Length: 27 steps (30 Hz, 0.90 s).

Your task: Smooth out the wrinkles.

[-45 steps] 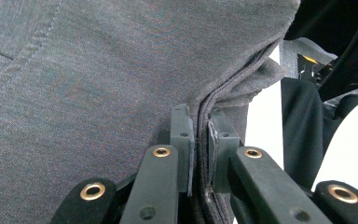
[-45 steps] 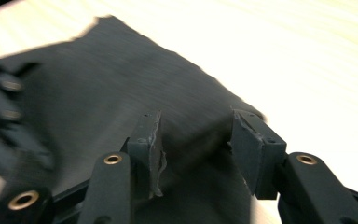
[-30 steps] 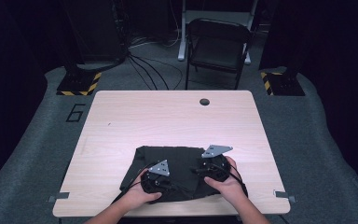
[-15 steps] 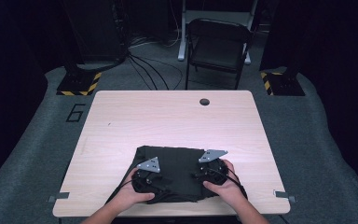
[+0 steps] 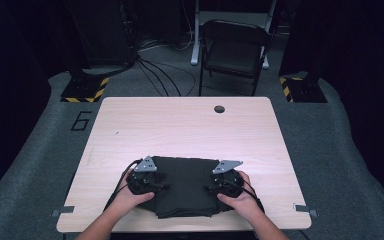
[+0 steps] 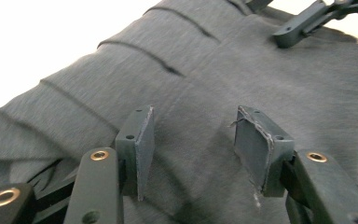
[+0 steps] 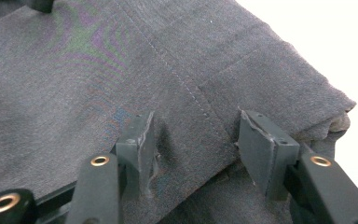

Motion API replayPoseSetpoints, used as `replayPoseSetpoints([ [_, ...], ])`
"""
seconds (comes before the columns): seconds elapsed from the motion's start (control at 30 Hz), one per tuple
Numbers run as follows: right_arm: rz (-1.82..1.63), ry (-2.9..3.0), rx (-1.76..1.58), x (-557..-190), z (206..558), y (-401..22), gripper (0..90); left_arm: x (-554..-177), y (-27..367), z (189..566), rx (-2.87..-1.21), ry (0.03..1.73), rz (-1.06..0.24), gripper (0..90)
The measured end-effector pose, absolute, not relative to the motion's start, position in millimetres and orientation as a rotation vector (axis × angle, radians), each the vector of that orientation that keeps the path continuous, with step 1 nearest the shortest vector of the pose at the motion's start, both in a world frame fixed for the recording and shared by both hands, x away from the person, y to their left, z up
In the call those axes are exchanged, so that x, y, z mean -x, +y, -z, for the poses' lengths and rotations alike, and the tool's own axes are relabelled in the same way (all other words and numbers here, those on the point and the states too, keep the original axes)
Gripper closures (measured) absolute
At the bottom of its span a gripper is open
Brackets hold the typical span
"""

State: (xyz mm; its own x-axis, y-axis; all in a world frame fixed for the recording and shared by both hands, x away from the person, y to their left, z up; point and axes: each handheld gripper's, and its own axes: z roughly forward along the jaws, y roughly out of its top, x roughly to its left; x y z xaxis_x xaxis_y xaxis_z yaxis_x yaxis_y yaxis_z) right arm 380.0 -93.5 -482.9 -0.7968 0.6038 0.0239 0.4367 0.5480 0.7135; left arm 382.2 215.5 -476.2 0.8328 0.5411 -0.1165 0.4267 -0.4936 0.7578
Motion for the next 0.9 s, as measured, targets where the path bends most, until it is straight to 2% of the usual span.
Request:
replayPoseSetpoints([
  [0.33,-1.063,2.585,-0.903,-385,493,-91,45.3,-387,214,490,-2.220,0.663,-0.231,50.6],
  [0.9,-1.068,2.587,-0.899,-388,497,-91,44.6,-388,214,498,-2.205,0.676,-0.215,50.4],
])
